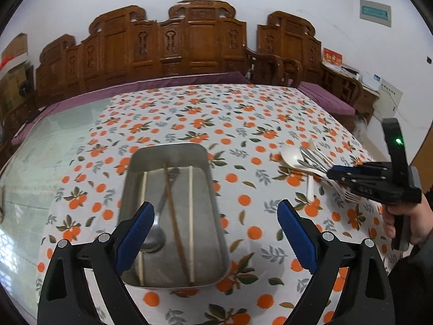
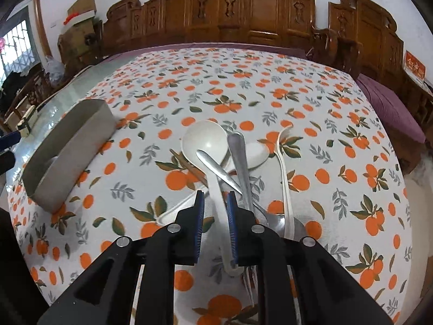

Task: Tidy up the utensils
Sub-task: 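Reach the right tool into the utensil pile and grasp a white plastic spoon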

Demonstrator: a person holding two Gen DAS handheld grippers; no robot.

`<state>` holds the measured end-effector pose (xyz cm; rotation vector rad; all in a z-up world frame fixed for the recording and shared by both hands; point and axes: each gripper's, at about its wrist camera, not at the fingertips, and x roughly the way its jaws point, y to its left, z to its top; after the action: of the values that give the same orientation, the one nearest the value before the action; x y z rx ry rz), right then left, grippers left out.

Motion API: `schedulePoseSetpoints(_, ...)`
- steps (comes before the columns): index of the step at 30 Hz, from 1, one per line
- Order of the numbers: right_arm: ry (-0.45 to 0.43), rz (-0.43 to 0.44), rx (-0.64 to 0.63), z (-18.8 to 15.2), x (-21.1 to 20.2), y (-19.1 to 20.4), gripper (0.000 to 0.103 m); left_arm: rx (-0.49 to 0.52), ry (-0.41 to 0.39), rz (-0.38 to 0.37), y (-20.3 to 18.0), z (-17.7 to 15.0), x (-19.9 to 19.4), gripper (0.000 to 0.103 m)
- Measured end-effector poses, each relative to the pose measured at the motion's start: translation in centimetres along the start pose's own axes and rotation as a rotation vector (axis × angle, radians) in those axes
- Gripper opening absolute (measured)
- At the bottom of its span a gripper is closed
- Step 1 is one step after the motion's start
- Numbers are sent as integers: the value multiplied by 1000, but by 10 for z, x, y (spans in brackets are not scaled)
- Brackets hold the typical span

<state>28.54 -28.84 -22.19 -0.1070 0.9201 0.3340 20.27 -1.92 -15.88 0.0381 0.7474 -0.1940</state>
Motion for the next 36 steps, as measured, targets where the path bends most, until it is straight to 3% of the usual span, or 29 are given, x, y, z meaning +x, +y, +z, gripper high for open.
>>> schedulePoseSetpoints(13, 76, -28, -66, 2, 30, 13, 19, 42, 26, -17, -25, -9, 8, 89)
schedulePoseSetpoints(17, 64, -15, -73, 4, 27, 18, 12, 44, 30, -16, -25, -9, 9, 89)
schedulePoseSetpoints(29, -155, 109, 18, 15, -32, -1, 12, 83, 50, 15, -45, -12, 16, 89)
schedulePoseSetpoints(36, -224, 159, 39, 16, -50, -10, 12, 112, 55, 24, -61, -7, 23, 89)
